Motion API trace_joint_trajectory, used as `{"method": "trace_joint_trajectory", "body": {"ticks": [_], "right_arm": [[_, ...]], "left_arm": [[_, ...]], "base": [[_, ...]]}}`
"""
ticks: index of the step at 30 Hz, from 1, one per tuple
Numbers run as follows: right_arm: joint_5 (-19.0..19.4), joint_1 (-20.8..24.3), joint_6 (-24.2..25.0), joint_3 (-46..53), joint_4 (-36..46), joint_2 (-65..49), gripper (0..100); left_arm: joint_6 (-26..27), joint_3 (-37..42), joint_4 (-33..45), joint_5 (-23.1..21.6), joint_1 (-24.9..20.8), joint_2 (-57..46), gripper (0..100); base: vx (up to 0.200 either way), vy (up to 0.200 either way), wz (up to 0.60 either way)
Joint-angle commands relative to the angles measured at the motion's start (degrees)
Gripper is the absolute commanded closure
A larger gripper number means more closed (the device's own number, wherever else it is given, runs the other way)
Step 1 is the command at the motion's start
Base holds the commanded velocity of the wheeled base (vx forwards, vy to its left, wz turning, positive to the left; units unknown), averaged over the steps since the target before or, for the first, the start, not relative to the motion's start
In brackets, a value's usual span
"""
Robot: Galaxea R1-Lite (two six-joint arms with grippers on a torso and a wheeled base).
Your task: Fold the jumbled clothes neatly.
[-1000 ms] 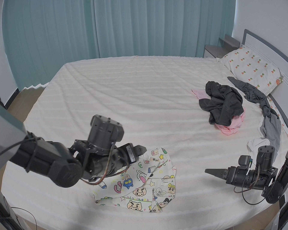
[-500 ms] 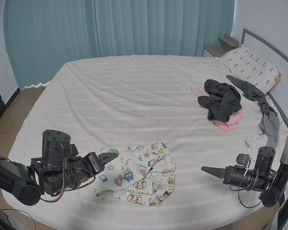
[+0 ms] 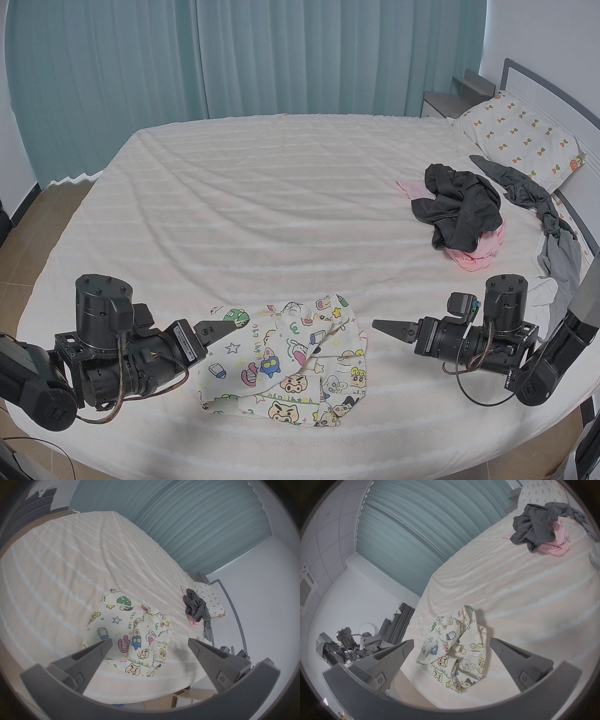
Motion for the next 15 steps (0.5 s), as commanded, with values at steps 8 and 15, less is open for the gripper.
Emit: {"method": "trace_joint_trajectory", "body": {"ticks": [8, 15], "right_arm": [[-6.05, 2.73, -0.54, -1.22, 0.97, 1.82, 0], [-8.96, 2.64, -3.53, -9.22, 13.45, -0.21, 0]], "left_arm": [[-0.01, 0.34, -0.33, 0.07, 0.56, 0.13, 0], [-0.01, 0.25, -0.33, 0.07, 0.56, 0.13, 0]], "base": [[0.0, 0.2, 0.0], [0.0, 0.2, 0.0]]}}
